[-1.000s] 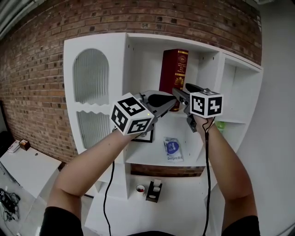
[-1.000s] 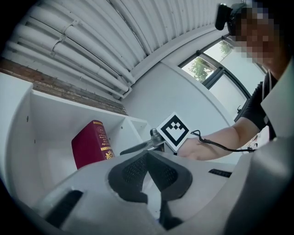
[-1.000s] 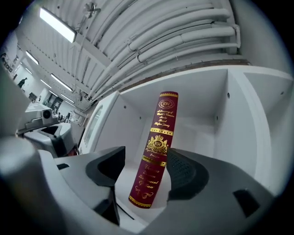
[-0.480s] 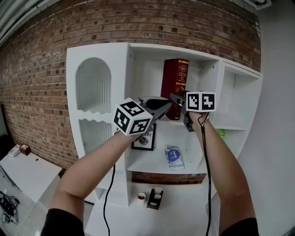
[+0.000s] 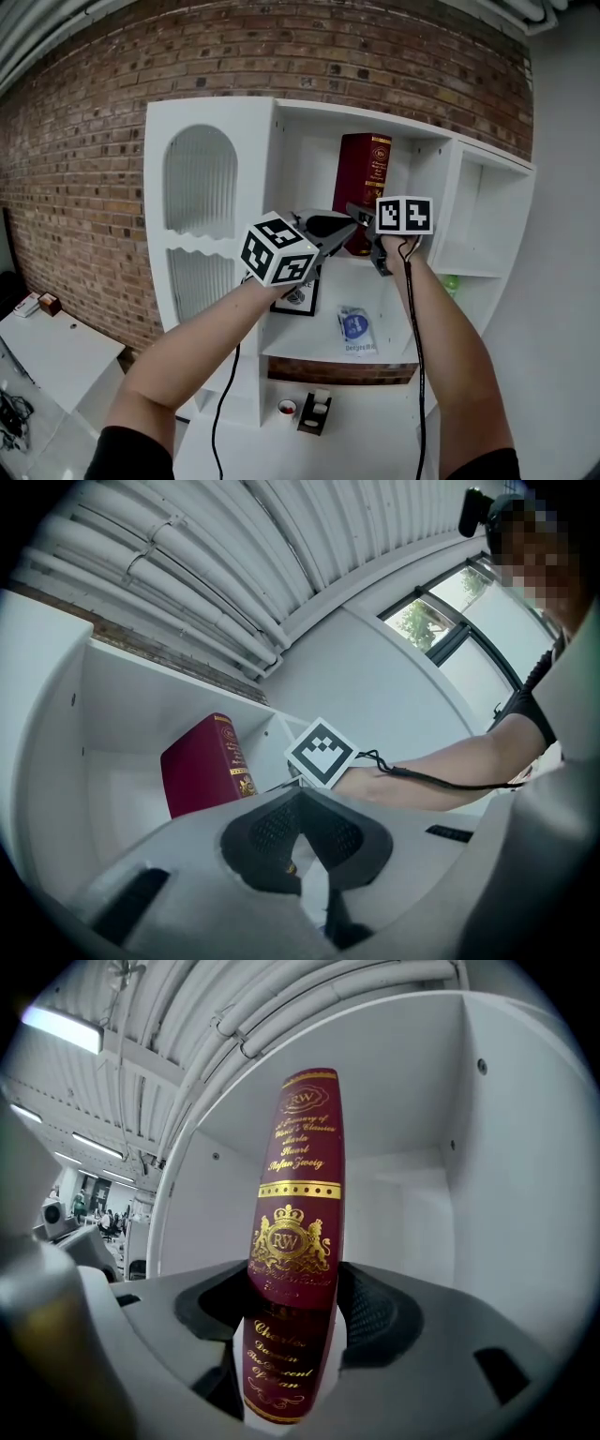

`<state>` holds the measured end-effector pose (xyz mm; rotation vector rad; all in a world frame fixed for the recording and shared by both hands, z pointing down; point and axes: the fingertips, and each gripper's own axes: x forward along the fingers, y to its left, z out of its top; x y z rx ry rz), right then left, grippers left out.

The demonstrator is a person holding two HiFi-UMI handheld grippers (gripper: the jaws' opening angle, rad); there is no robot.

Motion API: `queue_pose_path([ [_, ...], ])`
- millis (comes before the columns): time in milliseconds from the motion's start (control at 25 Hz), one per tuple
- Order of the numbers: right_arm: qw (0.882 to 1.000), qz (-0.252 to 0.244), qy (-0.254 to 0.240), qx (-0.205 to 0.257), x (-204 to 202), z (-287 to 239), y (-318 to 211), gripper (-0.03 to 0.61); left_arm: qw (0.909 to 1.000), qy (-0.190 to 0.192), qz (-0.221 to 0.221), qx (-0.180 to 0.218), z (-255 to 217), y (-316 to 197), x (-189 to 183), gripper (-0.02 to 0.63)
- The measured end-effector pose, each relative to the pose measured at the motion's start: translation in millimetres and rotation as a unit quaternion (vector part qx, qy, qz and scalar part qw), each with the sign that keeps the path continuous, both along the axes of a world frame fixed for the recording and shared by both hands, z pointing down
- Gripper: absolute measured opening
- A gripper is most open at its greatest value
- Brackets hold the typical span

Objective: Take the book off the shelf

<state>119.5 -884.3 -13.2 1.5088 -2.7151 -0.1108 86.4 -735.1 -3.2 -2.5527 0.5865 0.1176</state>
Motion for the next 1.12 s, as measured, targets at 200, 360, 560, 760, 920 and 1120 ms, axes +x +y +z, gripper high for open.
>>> queue_pose_path([
  [200, 1.000, -0.001, -0.009, -0.004, 2, -1, 1, 0.261, 1.0000, 0.000, -0.001, -0.007, 5, 3, -10, 0.006],
  [360, 1.000, 0.002, -0.019, 0.013, 6, -1, 14, 0.255, 0.9998, -0.017, 0.000, -0.004, 19, 8, -20, 0.006],
  [560, 0.999, 0.013, -0.038, 0.015, 14, -2, 42, 0.252, 0.9982, 0.008, 0.038, -0.046, 24, 20, -32, 0.006],
  [760, 0.998, 0.017, -0.042, 0.039, 14, 0, 86, 0.250, 0.9951, 0.018, 0.079, -0.057, 26, 48, -33, 0.006],
  [920, 0.996, 0.015, -0.043, 0.079, 10, 0, 137, 0.249, 0.9923, 0.019, 0.108, -0.057, 45, 71, -37, 0.006],
  [1120, 0.993, -0.003, -0.050, 0.103, 1, 9, 190, 0.249, 0.9911, 0.023, 0.118, -0.057, 74, 100, -34, 0.006],
])
